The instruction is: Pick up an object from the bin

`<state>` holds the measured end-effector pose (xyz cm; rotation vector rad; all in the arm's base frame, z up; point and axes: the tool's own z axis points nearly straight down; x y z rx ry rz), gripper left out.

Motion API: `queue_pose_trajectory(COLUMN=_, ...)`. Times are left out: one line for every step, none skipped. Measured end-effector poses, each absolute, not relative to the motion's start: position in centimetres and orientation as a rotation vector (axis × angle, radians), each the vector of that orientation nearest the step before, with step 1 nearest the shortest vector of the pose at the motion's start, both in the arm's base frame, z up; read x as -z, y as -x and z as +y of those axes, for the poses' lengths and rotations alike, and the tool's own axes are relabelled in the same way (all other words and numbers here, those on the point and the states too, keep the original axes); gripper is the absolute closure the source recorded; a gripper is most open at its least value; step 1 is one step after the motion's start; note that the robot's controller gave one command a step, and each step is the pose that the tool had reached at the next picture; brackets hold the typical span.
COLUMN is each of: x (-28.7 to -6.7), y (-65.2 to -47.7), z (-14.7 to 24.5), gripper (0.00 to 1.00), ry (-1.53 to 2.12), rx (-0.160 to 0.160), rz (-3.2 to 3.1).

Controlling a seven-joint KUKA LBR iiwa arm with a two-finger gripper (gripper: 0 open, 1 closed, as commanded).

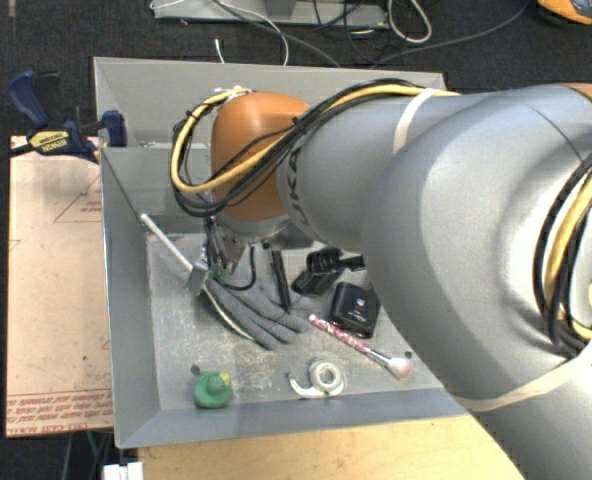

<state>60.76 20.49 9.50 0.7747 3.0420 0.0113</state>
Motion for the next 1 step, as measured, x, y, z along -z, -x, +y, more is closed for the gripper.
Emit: queue_pose_trajectory(x=-10.78, y=-60.82, z=20.47, gripper=1.00, ry=-0.774, rx=-0.013, rz=3.041)
